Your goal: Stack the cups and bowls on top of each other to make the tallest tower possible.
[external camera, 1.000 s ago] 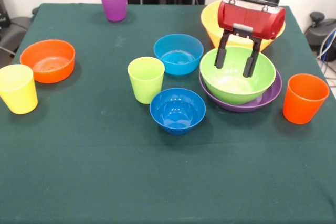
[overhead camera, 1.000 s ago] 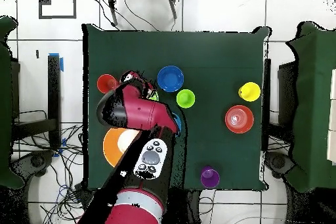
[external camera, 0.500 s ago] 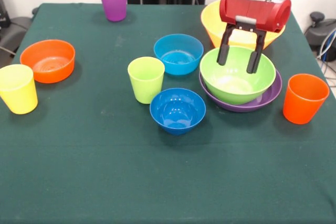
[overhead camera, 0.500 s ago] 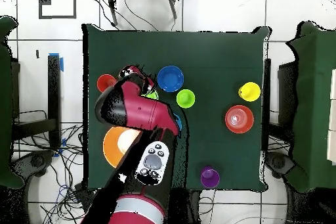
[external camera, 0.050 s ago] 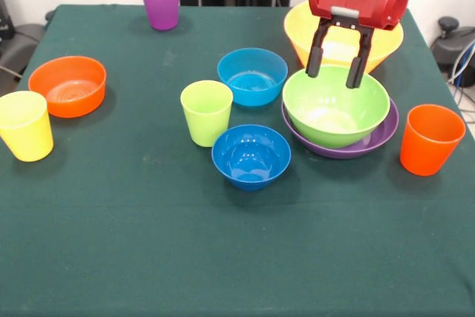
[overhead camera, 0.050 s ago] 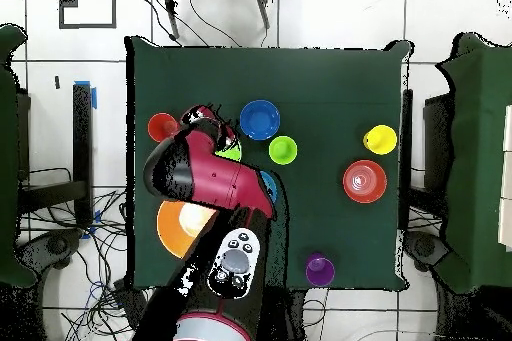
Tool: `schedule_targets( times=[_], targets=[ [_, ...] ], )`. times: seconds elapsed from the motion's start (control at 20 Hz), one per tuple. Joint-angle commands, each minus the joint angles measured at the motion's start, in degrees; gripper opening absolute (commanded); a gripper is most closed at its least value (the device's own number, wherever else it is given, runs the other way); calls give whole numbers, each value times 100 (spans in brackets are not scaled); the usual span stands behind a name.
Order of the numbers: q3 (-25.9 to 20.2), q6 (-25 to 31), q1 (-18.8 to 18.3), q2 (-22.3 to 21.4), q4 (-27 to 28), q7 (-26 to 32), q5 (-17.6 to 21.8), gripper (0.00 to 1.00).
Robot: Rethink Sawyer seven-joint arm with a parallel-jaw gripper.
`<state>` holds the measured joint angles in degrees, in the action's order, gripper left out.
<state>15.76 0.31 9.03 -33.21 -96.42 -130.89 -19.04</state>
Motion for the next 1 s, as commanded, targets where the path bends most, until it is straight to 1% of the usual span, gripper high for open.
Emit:
schedule_targets(
  times=[0.05, 0.25, 0.35, 0.6, 0.7, 0.9, 0.95, 1.0],
  targets=[
    [-1019, -254, -25, 233, -515, -1503, -412, 100],
    [-1464, -622, -303, 368, -710, -1717, -496, 100],
    [-1525, -808, -310, 475, -739, -1834, -598, 100],
    [-1525, -1168, -234, 630, -756, -1978, -872, 100],
    [-1548, -1301, -260, 666, -776, -2014, -901, 100],
    [-1480, -1280, -281, 646, -756, -1964, -953, 100],
    [-1552, -1293, -360, 663, -759, -1986, -895, 100],
    [-1528, -1298, -363, 682, -744, -1977, -883, 100]
  ],
)
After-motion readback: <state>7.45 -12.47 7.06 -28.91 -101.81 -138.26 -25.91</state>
